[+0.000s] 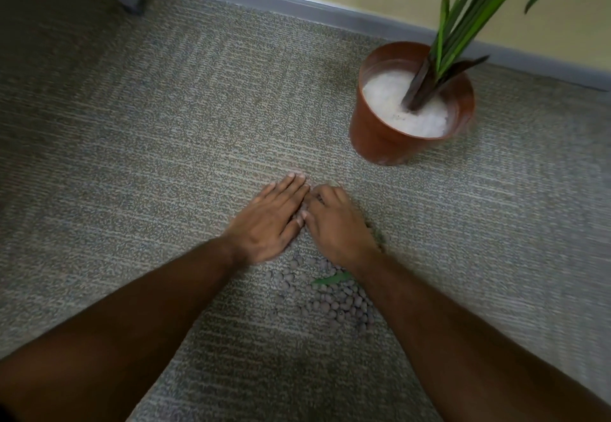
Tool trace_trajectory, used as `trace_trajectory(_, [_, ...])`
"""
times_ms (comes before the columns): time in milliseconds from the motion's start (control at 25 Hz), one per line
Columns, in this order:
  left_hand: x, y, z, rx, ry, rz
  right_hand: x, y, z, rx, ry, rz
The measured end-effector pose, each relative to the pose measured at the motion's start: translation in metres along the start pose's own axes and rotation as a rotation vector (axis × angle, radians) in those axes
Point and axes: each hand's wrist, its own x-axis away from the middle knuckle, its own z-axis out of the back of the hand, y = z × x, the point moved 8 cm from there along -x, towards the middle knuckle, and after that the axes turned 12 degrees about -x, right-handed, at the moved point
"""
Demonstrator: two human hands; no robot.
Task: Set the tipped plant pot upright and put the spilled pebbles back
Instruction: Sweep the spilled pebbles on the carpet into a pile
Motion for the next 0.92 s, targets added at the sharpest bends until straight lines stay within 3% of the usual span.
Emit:
trace_trajectory(240, [0.018, 0.045, -0.003, 0.037, -0.037, -0.076, 0.055, 0.000, 0.008, -0.004, -0.036, -0.055])
trace_trajectory(360, [0.035, 0.049, 0.009, 0.031, 0.040, -0.135, 0.090, 0.008, 0.022, 0.009, 0.022, -0.148])
trace_trajectory(440, [0.048, 0.032, 0.018, 0.015, 0.137, -0.016, 0.121, 0.027, 0.035, -0.005, 0.150, -0.301])
trace_trajectory(520, [0.068, -0.001, 0.018, 0.000, 0.199, 0.258, 0.151, 0.051, 0.040, -0.028, 0.250, -0.507])
trace_trajectory(600, [0.089, -0.026, 0.005, 0.037, 0.159, 0.502, 0.168, 0.065, 0.032, -0.065, 0.264, -0.654])
trace_trajectory(640, [0.095, -0.027, -0.001, 0.034, 0.125, 0.542, 0.169, 0.065, 0.025, -0.089, 0.251, -0.686])
trace_trajectory(920, [0.054, 0.048, -0.012, 0.082, 0.066, 0.234, 0.130, 0.013, -0.009, -0.199, 0.166, -0.577])
